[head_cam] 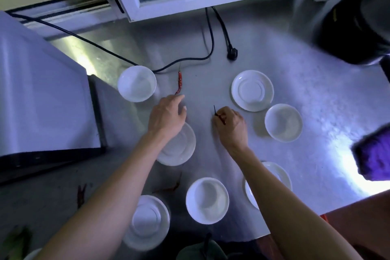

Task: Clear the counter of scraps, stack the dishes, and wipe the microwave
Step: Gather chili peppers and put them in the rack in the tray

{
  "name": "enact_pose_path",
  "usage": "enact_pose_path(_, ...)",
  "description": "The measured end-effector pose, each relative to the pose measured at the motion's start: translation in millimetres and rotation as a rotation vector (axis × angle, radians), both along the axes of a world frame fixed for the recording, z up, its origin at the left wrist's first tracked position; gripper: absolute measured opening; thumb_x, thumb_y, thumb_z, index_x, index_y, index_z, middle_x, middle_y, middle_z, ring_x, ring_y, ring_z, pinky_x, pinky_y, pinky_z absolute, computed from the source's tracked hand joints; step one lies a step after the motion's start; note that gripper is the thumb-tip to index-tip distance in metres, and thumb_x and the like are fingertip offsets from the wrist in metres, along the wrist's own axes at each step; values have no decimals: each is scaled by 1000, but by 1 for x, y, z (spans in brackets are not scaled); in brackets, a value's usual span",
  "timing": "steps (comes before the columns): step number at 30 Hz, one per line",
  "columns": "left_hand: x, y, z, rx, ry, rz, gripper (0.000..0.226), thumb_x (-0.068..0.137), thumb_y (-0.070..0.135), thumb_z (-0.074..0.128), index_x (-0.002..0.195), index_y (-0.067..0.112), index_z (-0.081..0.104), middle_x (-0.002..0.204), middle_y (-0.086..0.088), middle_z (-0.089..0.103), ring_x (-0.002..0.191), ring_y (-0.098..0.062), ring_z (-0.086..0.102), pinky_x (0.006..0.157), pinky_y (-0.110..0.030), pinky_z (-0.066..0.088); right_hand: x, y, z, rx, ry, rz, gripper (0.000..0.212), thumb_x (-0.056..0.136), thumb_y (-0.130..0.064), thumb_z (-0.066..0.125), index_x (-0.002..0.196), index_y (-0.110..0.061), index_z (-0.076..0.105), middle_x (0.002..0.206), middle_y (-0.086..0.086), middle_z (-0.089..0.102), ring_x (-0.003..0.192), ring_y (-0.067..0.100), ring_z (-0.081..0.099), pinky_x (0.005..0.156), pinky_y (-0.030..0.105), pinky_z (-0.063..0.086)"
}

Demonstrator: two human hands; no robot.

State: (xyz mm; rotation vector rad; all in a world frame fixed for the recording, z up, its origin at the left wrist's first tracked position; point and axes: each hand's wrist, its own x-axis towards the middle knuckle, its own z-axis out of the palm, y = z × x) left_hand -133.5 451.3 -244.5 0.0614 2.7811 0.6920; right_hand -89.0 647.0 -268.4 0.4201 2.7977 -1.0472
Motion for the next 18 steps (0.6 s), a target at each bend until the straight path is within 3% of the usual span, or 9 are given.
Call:
enact_pose_path(8,-56,18,-20,-94,18,26,43,95,21,52,138,15,51,124,-4,59,112,-33,52,93,-47,45,-45,-5,-9,-140,98,7,4,87,-15,67,89,-12,67,81,3,65,76,24,58,71,43,50)
enact_pose_path(10,-64,23,-25,-115,49,55,36,95,20,54,131,18,56,125,-1,60,114,-31,51,92,-46,44,-52,-3,-12,-158,91,2,3,87,-16,66,89,-15,67,81,0,65,75,21,58,71,41,50)
enact_pose_path(14,-73,30,-31,-114,113,66,11,97,21,57,105,17,63,106,-2,65,104,-30,54,86,-45,42,-64,1,-15,-163,103,14,4,85,-13,66,88,-14,68,80,-1,66,75,21,59,71,41,51)
enact_pose_path(18,-72,33,-36,-95,109,31,14,98,24,55,107,15,61,104,-3,67,102,-31,55,87,-46,41,-69,4,-15,-169,109,23,3,86,-12,66,89,-12,68,81,1,66,76,21,59,71,41,50)
